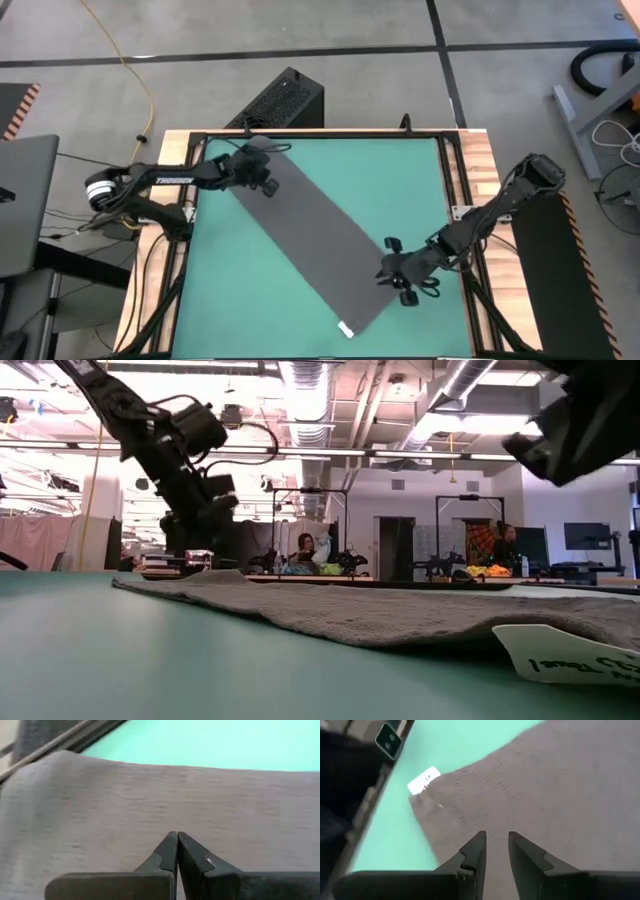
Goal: Roll towel
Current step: Roll the gray towel
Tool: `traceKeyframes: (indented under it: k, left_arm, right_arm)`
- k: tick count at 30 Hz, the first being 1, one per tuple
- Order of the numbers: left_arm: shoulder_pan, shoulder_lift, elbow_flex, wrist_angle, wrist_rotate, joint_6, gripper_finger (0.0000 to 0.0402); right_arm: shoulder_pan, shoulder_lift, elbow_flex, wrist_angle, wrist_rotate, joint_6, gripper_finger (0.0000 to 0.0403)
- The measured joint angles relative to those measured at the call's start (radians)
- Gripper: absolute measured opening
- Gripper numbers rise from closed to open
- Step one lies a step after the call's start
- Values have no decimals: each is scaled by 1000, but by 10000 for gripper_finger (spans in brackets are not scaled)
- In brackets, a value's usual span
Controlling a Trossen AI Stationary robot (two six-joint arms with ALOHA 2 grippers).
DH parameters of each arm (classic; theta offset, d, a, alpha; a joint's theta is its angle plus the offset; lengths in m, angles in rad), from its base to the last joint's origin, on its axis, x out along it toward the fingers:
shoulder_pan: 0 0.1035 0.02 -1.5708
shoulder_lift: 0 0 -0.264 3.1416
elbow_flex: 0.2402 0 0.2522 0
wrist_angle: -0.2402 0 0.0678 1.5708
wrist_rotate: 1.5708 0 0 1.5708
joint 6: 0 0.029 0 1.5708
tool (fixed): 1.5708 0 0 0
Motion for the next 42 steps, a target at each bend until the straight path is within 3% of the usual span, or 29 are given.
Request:
traceKeyframes:
  k: [7,11,15,23,26,29,32,37,42]
  left_arm:
    - [-154,61,-1,-72,8,-84,0]
    - [-253,155,-1,-71,4,-124,0]
    - [-323,229,3,-54,-77,-155,0]
    - [-353,253,5,-83,-151,-198,0]
    - [-351,238,4,-123,-192,-195,0]
    - [-339,207,12,-237,-304,-224,0]
    - [-335,157,38,-363,-360,-273,0]
    - [-369,25,79,-450,-383,-283,0]
    - [-433,-118,84,-405,-407,-328,0]
  right_arm:
    - [-67,25,-2,-7,1,-245,107]
    - [-110,109,-2,2,0,-225,107]
    - [-102,248,-2,36,-7,-169,107]
    - [-67,437,3,363,-61,-101,107]
    - [-71,466,22,462,-80,-187,107]
    - [-94,477,82,519,-83,-296,107]
    - [-117,467,167,453,-91,-352,107]
    - [-126,421,319,182,-97,-418,107]
    - [-116,349,380,-5,-97,-422,107]
